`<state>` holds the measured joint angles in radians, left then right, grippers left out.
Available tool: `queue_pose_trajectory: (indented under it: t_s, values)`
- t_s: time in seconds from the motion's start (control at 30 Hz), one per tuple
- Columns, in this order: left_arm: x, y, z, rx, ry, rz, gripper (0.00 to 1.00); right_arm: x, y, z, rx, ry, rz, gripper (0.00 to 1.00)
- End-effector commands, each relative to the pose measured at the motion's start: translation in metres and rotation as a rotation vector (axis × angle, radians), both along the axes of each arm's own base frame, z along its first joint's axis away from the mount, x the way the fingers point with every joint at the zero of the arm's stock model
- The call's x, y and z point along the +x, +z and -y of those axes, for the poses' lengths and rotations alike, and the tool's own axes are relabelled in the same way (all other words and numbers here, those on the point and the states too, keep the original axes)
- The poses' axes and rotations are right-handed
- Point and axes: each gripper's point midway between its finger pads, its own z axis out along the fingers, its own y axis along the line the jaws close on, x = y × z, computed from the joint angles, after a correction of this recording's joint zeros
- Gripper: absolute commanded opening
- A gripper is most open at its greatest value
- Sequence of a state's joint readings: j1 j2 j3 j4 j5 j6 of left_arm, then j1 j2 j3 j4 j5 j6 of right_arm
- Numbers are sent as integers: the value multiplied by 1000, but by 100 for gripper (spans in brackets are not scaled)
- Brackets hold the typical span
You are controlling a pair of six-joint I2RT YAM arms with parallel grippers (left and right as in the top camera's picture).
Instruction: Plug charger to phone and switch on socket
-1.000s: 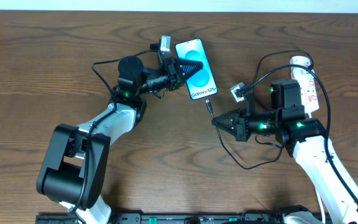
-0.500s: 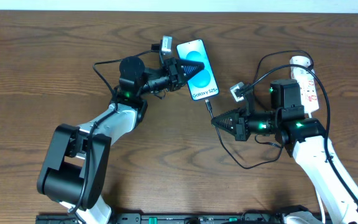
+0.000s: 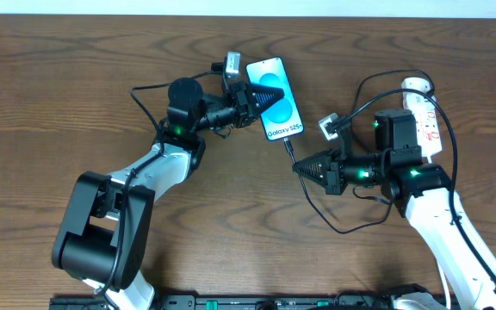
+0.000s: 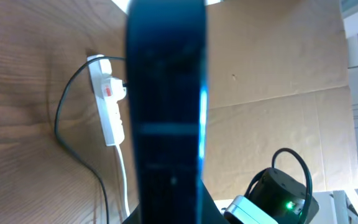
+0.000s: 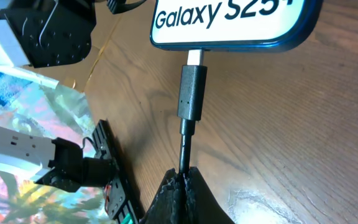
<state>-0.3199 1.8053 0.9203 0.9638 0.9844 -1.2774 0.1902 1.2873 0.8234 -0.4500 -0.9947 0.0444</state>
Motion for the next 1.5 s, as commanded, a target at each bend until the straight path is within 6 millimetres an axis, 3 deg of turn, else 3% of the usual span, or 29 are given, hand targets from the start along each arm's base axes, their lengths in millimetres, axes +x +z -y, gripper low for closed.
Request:
queue_pose_trajectory:
  t_s: [0.0,1.47]
  values:
    - [1,17,1,-5,-7,77,7,-4,7,-4,16,15,12,1]
    - [4,19,0,-25,10,35,7,1,3,-1,3,-43,-53,1]
